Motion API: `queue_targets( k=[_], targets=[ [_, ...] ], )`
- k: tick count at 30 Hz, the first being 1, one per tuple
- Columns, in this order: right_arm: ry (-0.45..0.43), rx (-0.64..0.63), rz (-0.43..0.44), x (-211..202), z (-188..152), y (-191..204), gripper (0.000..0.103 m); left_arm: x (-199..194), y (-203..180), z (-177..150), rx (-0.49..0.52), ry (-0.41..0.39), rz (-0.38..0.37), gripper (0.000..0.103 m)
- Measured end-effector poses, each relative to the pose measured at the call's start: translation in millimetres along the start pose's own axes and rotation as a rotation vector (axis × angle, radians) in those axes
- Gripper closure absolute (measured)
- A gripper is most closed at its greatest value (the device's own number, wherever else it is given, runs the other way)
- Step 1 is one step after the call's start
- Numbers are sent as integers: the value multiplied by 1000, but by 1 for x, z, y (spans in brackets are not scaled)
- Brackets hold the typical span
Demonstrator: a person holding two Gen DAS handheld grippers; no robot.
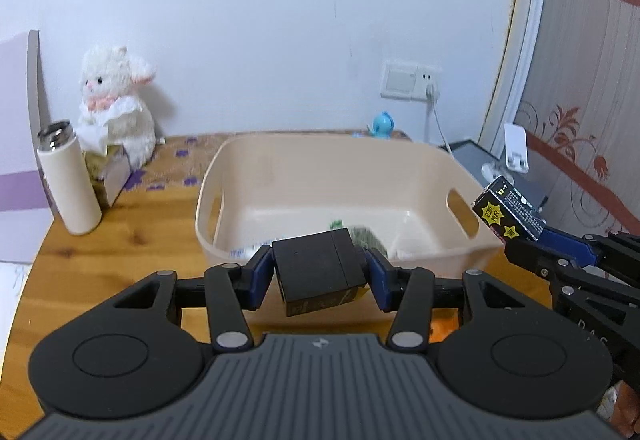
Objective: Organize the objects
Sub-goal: 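Carry both boxes over the beige basket and open both tools to drop them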
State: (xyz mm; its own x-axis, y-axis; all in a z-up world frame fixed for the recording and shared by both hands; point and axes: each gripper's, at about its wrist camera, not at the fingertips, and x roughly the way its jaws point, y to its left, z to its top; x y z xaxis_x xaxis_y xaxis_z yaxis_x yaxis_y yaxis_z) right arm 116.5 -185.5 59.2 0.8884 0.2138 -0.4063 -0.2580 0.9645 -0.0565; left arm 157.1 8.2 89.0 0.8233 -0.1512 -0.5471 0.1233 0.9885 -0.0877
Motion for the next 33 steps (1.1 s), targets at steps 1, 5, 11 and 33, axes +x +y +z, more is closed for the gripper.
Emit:
queue_targets(
  k=[1, 5, 11, 33],
  targets=[
    [-4, 2, -4, 3, 3, -1, 82, 4, -1, 4, 1, -3, 2, 51],
    [-3, 3, -16, 21, 15, -3, 82, 24, -5, 19, 16, -7, 30, 51],
    [25, 6, -54, 54, 25, -5, 82, 65, -9, 29, 30, 40, 66, 51],
    [122, 14, -80, 96, 13, -5, 57, 103, -17, 15, 58, 125, 180, 24]
  ],
)
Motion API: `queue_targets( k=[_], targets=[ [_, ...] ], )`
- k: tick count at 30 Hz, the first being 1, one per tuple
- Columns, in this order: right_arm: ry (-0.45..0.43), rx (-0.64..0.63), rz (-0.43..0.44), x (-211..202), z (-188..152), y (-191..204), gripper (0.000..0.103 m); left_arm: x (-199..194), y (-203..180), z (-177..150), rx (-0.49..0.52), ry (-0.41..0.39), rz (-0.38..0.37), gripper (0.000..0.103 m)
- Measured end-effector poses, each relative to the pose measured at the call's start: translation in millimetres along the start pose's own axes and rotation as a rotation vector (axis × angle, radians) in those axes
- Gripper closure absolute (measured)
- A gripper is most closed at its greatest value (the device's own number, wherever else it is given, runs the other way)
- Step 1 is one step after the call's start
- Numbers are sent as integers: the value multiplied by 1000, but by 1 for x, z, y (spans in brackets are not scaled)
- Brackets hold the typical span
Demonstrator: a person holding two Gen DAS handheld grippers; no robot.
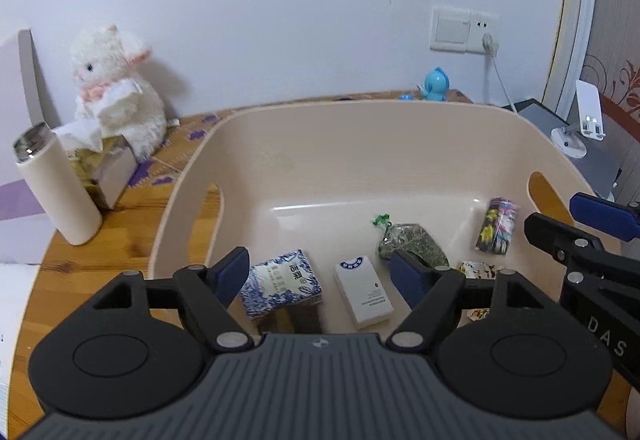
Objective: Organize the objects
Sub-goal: 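Carry both boxes over the beige basket and open both tools to drop them, then withdraw both tools toward the orange cloth and the grey clip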
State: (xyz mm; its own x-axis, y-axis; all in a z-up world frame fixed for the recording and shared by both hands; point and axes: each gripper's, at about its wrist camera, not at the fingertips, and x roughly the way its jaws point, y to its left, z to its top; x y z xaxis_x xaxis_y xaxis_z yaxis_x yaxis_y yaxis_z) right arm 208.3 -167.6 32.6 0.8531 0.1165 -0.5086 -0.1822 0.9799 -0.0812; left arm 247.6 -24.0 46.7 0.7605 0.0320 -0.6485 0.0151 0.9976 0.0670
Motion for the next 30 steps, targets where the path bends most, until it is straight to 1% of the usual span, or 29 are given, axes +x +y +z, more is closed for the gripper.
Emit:
queue_targets(
  k=[2, 4, 7, 12, 14, 17, 18, 20, 27, 30],
  targets=[
    [-8, 4, 2, -8, 0, -3, 53, -11, 1, 1, 0, -16, -5, 23],
    [-16, 7, 6, -17, 0, -5, 47, -22, 2, 0, 2, -32, -9, 20],
    [-31, 2, 5, -33, 0, -8, 42, -41, 3, -3, 9, -59, -15, 18],
    [-38, 12, 9, -56, -6, -14, 40, -66, 1, -13, 25, -89, -16, 16],
    [-37, 16, 10, -63, -9, -16, 39, -72, -1, -19, 34, -89, -27, 16],
    [-35, 15, 9, -72, -15, -18, 36, -77, -1, -27, 32, -74, -45, 15],
    [-32, 15, 9, -74, -17, -18, 35, -78, -1, -31, 29, -68, -44, 13],
    [-21, 17, 14, -76, -23, -20, 33, -77, -1, -37, 20, -57, -42, 12],
    [49, 18, 30, -68, -44, -21, 26, -59, -3, -66, 12, 32, -66, 12],
    [91, 20, 48, -61, -54, -20, 24, -51, -8, -81, 27, 45, -56, 12]
  ],
)
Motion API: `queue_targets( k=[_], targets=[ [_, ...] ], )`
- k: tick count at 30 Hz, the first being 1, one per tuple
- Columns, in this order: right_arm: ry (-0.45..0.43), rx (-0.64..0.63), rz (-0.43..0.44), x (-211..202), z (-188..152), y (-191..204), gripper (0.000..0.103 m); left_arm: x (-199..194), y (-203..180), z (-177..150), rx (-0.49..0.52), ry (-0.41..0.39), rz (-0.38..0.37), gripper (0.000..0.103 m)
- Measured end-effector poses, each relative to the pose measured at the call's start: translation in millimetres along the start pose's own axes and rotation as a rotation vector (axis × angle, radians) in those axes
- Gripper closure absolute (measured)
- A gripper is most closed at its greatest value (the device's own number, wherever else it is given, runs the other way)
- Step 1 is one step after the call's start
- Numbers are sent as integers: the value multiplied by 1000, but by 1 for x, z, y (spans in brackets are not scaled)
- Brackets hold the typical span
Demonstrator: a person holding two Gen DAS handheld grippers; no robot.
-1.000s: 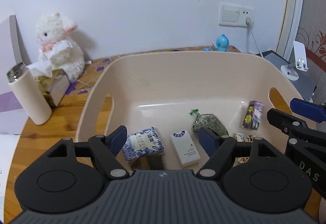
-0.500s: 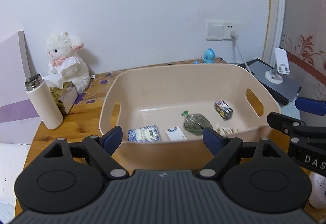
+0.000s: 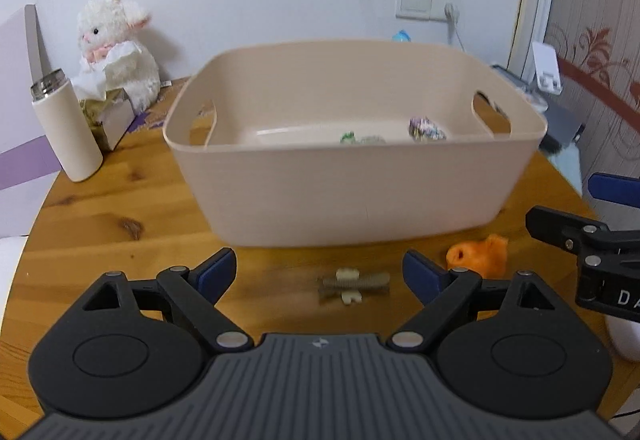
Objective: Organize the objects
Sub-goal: 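Withdraw both tools toward the orange cloth and the grey clip, then grasp the orange cloth with the right tool while the left tool grasps the grey clip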
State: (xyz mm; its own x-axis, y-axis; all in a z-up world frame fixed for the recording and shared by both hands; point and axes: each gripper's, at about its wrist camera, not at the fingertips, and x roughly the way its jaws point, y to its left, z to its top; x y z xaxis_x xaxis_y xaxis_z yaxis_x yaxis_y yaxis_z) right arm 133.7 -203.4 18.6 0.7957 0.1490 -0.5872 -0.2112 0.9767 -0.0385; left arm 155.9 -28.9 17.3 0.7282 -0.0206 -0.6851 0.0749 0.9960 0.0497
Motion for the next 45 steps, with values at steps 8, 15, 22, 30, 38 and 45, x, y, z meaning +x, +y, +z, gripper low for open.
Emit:
queue_targets(
  k=[8, 15, 22, 30, 38, 45],
  targets=[
    [115, -2, 14, 32, -27, 1, 23, 36, -8, -21, -3, 64, -7, 11],
    [169, 20, 23, 55, -42, -4, 23, 58, -6, -23, -41, 88, -40, 11],
    [167, 50, 51, 67, -43, -6, 23, 69, -9, -23, -33, 76, -25, 11],
    [157, 52, 80, 75, -37, 2, 30, 69, -8, -22, -25, 54, -32, 36],
    [139, 12, 86, 73, -36, 16, 92, 62, -7, -22, -26, 59, -48, 44],
    [117, -28, 80, 59, -39, 24, 97, 47, -7, -28, 5, 59, -59, 44]
  ],
)
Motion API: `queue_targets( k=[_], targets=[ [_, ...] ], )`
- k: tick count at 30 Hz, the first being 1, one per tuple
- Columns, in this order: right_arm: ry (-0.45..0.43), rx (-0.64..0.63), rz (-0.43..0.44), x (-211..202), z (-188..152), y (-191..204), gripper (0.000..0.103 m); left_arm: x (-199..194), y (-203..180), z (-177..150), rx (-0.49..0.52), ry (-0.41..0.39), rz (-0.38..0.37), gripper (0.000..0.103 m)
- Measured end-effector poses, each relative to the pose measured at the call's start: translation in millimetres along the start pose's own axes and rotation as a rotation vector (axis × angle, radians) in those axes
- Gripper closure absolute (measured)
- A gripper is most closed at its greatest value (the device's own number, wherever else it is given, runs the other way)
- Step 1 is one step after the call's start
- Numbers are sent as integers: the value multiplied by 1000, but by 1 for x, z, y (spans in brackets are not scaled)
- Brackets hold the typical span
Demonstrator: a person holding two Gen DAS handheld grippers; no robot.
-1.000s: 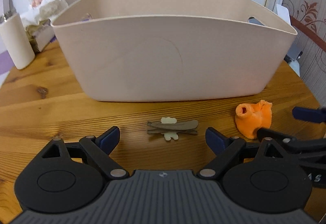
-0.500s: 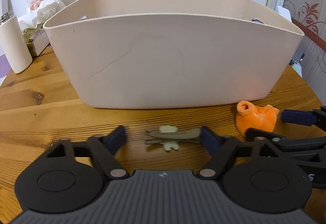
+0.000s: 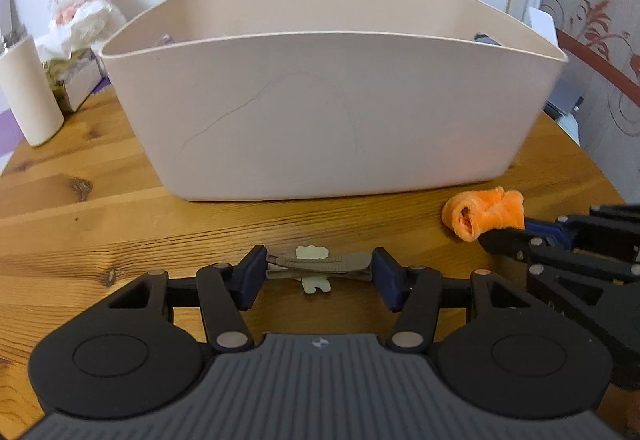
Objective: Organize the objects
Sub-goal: 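Grasp the orange cloth with the right tool while the left tool grasps the grey clip, then lift both items over the beige basket and open both tools to release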
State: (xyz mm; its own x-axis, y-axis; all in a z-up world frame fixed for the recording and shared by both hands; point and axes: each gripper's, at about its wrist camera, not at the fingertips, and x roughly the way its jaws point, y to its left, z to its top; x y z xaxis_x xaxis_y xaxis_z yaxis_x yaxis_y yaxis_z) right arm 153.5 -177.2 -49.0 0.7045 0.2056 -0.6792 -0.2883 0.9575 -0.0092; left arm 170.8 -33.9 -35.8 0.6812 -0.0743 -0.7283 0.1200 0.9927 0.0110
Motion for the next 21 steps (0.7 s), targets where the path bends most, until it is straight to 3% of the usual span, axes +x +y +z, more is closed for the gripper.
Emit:
queue_targets(
  k=[5, 13, 21],
  targets=[
    [-44, 2, -12, -23, 2, 2, 97, -27, -1, 0, 29, -69, 26, 44],
    [-152, -6, -45, -66, 10, 3, 97, -80, 9, 13, 32, -183, 0, 44],
    [-257, -22, -55, -98, 29, 9, 97, -109, 14, 27, 30, -248, -9, 44]
  ],
)
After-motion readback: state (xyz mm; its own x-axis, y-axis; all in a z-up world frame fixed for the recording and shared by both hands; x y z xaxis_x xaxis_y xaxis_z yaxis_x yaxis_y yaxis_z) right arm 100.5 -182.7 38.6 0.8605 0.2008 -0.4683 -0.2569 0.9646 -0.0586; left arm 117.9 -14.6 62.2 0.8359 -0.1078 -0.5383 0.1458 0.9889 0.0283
